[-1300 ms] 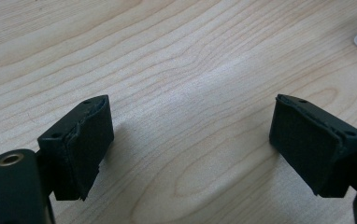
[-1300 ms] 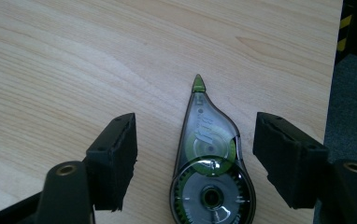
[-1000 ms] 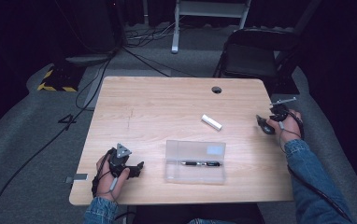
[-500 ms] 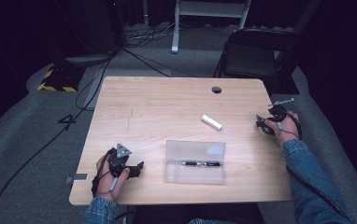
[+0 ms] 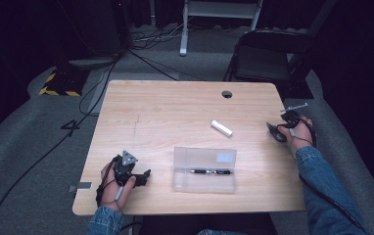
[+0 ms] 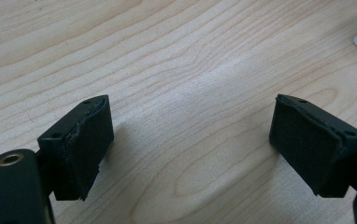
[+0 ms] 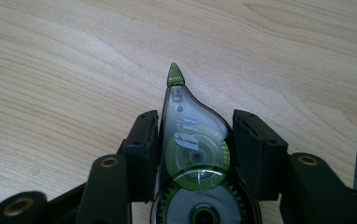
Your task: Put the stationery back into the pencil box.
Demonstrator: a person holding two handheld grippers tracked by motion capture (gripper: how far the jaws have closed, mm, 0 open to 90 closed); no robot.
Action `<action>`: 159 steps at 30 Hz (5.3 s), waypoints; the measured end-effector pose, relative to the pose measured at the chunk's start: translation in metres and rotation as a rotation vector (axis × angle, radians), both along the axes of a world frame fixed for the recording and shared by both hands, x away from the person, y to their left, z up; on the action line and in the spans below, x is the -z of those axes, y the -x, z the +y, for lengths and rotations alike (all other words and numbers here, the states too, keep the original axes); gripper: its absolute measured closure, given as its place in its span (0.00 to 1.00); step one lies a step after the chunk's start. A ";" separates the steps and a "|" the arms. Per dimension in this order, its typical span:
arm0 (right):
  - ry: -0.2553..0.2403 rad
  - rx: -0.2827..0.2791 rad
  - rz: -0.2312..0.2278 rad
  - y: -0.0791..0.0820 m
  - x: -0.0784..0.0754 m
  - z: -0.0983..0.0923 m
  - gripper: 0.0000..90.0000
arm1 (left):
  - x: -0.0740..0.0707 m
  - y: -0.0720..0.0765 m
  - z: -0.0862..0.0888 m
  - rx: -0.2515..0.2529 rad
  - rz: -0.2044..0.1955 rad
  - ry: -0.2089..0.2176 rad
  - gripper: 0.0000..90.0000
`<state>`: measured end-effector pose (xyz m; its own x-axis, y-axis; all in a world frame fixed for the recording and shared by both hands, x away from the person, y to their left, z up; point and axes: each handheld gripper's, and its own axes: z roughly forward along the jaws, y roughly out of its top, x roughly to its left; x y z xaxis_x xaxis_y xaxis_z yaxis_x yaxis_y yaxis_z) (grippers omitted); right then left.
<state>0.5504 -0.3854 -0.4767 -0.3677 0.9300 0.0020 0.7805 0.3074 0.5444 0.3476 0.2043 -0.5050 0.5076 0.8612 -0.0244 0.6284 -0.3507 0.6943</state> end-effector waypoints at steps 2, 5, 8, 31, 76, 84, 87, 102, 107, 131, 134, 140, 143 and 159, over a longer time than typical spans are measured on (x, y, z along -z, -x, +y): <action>0.002 0.001 0.002 0.000 0.000 0.000 0.59 | 0.000 0.000 0.000 0.000 0.000 0.001 0.16; 0.001 0.011 0.007 0.001 -0.001 0.000 0.59 | 0.000 0.000 0.000 0.000 -0.001 0.000 0.16; 0.000 0.005 0.012 0.002 -0.001 0.000 0.59 | 0.000 0.000 0.000 0.000 -0.001 0.000 0.16; -0.081 -0.095 -0.086 0.039 -0.052 0.020 0.59 | 0.000 -0.002 0.000 0.010 0.003 -0.009 0.14; -0.184 -0.572 -0.179 0.154 -0.110 0.133 0.59 | 0.000 -0.002 0.000 0.010 0.003 -0.009 0.14; -0.173 -0.663 -0.156 0.159 -0.102 0.153 0.59 | 0.000 -0.002 0.000 0.010 0.002 -0.009 0.14; -0.172 -0.685 -0.150 0.160 -0.100 0.158 0.59 | 0.000 -0.002 0.000 0.010 0.002 -0.008 0.14; -0.156 -0.803 -0.092 0.165 -0.082 0.187 0.59 | 0.000 -0.002 0.000 -0.019 0.009 -0.004 0.11; -0.144 -0.846 -0.062 0.166 -0.070 0.195 0.59 | 0.000 -0.002 0.000 -0.018 0.010 -0.004 0.11; -0.068 -0.936 0.029 0.163 -0.031 0.206 0.59 | 0.000 -0.002 0.001 -0.016 0.010 -0.003 0.11; -0.071 -0.938 0.049 0.165 -0.028 0.208 0.59 | 0.000 -0.002 0.001 -0.016 0.010 -0.004 0.11; -0.045 -0.951 0.064 0.164 -0.023 0.209 0.59 | 0.000 -0.002 0.001 -0.017 0.010 -0.002 0.11; -0.038 -0.956 0.077 0.164 -0.022 0.209 0.59 | 0.000 -0.002 0.001 -0.017 0.011 -0.001 0.11; -0.039 -0.969 0.118 0.162 -0.016 0.209 0.59 | 0.000 -0.003 0.001 -0.012 0.010 -0.005 0.11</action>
